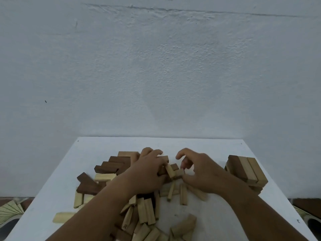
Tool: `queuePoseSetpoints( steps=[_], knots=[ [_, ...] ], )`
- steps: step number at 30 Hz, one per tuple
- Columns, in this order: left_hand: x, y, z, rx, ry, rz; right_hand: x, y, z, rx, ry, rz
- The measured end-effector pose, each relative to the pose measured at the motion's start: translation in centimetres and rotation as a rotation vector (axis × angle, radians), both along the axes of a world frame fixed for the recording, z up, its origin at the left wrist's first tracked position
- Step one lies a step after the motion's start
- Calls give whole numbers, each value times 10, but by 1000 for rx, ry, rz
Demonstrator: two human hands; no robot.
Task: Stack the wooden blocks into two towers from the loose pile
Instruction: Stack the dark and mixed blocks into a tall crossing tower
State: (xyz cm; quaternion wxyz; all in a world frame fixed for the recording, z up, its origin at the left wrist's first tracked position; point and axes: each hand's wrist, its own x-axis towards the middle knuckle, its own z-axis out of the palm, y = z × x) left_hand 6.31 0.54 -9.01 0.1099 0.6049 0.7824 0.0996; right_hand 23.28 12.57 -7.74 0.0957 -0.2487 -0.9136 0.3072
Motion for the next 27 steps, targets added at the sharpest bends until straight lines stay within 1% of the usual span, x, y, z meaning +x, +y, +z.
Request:
queuePoseSetpoints(
  steps=[2, 5, 6, 8, 11, 14, 16, 18, 21, 24, 27],
  knots=[
    [-1, -5, 1, 14, -45, 0, 2, 0, 14, -66, 149, -26],
    [-1, -11, 2, 64, -134, 23, -2, -3, 26, -197, 429, -72],
    [-1, -12, 1, 91, -126, 34, -4, -5, 26, -234, 499, -88],
    [1, -12, 0, 126, -53, 54, -9, -8, 24, -248, 551, -131],
    [6, -6, -1, 107, 47, 46, -15, -8, 16, -166, 530, -202],
    [10, 1, -3, 89, 139, 47, -19, -7, 13, -90, 479, -225],
    [12, 4, -4, 102, 161, 65, -19, -6, 11, -78, 453, -235],
    [13, 5, -6, 134, 141, 69, -20, -4, 10, -65, 449, -256],
    [12, 2, -7, 234, 11, 118, -20, 0, 5, -33, 449, -293],
    [6, -5, -1, 414, -137, 214, -23, 6, -1, 6, 422, -312],
    [-2, -18, 14, 526, -420, 362, -32, 10, -13, 37, 293, -251]
  ],
)
